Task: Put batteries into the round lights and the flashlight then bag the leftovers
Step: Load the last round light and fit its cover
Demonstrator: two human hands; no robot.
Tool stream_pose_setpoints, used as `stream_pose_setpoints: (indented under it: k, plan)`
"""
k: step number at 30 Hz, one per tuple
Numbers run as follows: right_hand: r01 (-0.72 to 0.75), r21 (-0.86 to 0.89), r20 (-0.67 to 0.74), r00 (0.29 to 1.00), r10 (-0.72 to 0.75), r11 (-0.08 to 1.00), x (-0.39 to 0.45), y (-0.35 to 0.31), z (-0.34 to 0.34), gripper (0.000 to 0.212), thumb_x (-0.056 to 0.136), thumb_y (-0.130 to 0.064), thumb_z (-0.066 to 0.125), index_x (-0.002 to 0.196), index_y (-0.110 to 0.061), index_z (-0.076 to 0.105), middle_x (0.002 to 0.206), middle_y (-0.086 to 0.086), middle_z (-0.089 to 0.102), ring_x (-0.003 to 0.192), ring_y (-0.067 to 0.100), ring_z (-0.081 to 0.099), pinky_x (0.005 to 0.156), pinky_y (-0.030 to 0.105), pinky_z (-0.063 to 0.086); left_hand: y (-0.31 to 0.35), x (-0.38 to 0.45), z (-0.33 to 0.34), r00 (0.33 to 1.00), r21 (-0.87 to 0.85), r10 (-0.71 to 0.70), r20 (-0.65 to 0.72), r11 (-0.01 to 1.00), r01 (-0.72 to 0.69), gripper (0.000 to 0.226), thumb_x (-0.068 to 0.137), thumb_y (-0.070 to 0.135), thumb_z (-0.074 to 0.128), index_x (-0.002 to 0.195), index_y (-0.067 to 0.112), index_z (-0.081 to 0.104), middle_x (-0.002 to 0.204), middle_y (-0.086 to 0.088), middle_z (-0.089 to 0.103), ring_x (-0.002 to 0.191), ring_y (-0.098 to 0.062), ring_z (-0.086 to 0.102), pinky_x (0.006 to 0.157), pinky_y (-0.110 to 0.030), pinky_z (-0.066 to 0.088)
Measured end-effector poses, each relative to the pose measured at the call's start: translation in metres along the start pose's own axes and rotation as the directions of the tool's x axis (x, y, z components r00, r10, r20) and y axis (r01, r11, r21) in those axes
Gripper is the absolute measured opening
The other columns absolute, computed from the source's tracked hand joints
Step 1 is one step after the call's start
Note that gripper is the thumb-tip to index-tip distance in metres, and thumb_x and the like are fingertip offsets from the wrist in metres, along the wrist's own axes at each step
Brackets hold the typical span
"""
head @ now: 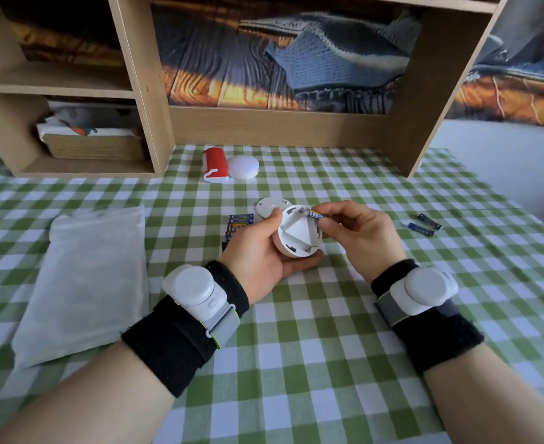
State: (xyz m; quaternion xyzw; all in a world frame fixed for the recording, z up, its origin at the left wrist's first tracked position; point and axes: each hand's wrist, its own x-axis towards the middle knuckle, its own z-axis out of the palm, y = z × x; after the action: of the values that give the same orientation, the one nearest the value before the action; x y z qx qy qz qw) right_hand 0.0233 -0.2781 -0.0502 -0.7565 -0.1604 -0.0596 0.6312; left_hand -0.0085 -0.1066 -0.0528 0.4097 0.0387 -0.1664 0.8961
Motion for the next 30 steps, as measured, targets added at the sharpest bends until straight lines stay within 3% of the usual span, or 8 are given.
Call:
stream_pose_setpoints:
  k: [5,14,18,24,27,30]
  plan:
    - [0.0,0.005,-0.021,1.0,0.0,1.0,0.002,-0.003,-0.004,0.031,0.088,-0.001,0.068,0.091,-0.031,0.075,0.092,-0.001,0.076,0.082,0.018,0.069,0.088,0.037,0.056,0.001,-0.001,0.001,0.999,0.022,-0.004,0.033,1.0,0.003,0.045,0.104,0.032,0.04,0.137,0.003,0.052,0.133,-0.02,0.061,0.125,-0.036,0.057,0.102,-0.055,0.047]
    - [0.048,0.006,-0.005,0.999,-0.048,0.999,0.0,-0.014,-0.003,0.022,0.085,-0.004,0.072,0.088,-0.025,0.074,0.088,-0.012,0.076,0.086,0.007,0.07,0.084,0.022,0.055,0.0,0.001,0.001,1.0,0.081,-0.001,0.008,0.997,0.0,0.048,0.104,0.037,0.039,0.134,0.004,0.054,0.129,-0.022,0.063,0.12,-0.038,0.06,0.097,-0.057,0.05]
    - [0.074,-0.037,0.02,0.997,-0.073,0.997,-0.002,-0.015,-0.005,0.018,0.088,-0.01,0.069,0.091,-0.026,0.074,0.09,-0.014,0.076,0.09,0.004,0.069,0.083,0.017,0.053,0.001,-0.002,0.001,0.999,0.092,-0.018,0.03,0.996,0.015,0.048,0.103,0.04,0.038,0.13,0.006,0.058,0.127,-0.023,0.064,0.109,-0.041,0.063,0.09,-0.054,0.055]
    - [0.105,-0.069,0.07,0.992,-0.1,0.992,-0.005,-0.014,-0.002,0.016,0.087,-0.01,0.071,0.092,-0.026,0.075,0.094,-0.002,0.074,0.089,0.01,0.069,0.081,0.022,0.056,-0.003,-0.004,0.004,0.996,0.234,0.04,0.074,0.971,-0.056,0.039,0.1,0.024,0.05,0.133,0.003,0.054,0.119,-0.023,0.061,0.103,-0.037,0.062,0.089,-0.053,0.056]
    - [0.089,-0.07,0.069,0.994,-0.085,0.994,-0.004,-0.011,0.001,0.019,0.082,-0.014,0.076,0.096,-0.026,0.073,0.091,-0.003,0.068,0.081,0.009,0.063,0.077,0.024,0.055,-0.002,-0.004,0.005,0.995,0.211,0.043,0.089,0.976,-0.061,0.034,0.1,0.02,0.05,0.13,0.005,0.056,0.116,-0.023,0.062,0.101,-0.036,0.063,0.083,-0.051,0.058]
    - [0.037,0.015,0.093,0.995,-0.038,0.999,-0.003,-0.009,0.001,0.018,0.087,-0.02,0.071,0.101,-0.031,0.072,0.093,-0.003,0.068,0.088,0.014,0.062,0.081,0.029,0.054,0.0,-0.006,0.003,0.993,0.156,0.022,0.116,0.987,-0.04,0.033,0.1,0.018,0.047,0.128,0.005,0.058,0.113,-0.02,0.065,0.1,-0.036,0.064,0.08,-0.049,0.058]
